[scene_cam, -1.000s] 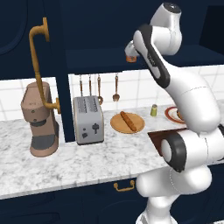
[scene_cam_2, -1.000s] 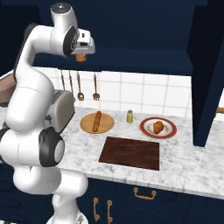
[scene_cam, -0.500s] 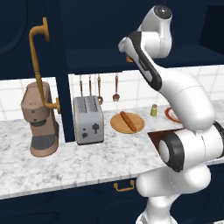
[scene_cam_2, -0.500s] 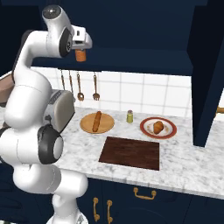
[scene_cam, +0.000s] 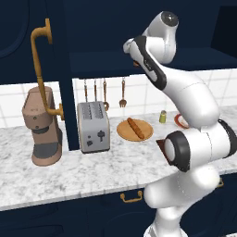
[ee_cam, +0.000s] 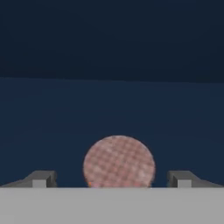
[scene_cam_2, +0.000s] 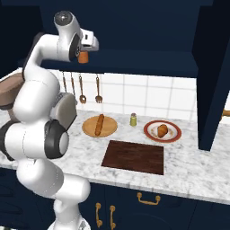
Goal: From the different types of pastries on the counter, select a croissant and place it on the cutting board. Then retrieve a jar of jam from the cabinet and place it alongside the croissant on the cutting board.
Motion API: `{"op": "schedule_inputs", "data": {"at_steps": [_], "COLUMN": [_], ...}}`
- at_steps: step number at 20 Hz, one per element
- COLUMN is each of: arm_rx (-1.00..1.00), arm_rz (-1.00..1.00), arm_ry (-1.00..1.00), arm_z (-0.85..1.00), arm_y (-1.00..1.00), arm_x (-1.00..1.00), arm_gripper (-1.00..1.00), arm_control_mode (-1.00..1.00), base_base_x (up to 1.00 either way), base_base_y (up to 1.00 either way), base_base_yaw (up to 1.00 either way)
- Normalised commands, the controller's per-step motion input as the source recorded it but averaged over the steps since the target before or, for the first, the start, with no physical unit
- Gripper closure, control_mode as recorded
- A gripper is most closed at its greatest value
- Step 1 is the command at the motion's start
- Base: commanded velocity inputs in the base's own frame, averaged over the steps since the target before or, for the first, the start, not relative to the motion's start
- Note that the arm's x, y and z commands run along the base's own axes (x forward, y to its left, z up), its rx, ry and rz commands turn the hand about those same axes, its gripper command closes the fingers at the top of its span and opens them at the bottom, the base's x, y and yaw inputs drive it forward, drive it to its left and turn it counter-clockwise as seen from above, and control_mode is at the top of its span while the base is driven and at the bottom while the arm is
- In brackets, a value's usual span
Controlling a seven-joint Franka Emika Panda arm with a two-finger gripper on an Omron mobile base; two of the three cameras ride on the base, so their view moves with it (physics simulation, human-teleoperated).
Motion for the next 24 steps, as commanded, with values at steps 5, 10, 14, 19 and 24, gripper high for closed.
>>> {"op": "schedule_inputs", "data": {"at_steps": [5, 10, 14, 19, 24], "arm_rx": [0.1, 0.08, 0.01, 0.0, 0.0], "arm_rz": [0.0, 0.0, 0.0, 0.0, 0.0], "arm_ry": [0.04, 0.12, 0.0, -0.01, -0.05], "arm_z": [0.03, 0.0, 0.0, -0.01, -0.29], "arm_y": [-0.06, 0.0, 0.0, 0.0, 0.0], "arm_x": [0.27, 0.02, 0.12, 0.01, 0.0], "arm_gripper": [-1.0, -1.0, -1.0, -1.0, -1.0], "arm_control_mode": [-1.0, -1.0, -1.0, -1.0, -1.0], "base_base_x": [0.0, 0.0, 0.0, 0.0, 0.0], "base_base_y": [0.0, 0.0, 0.0, 0.0, 0.0], "base_base_yaw": [0.0, 0.0, 0.0, 0.0, 0.0]}}
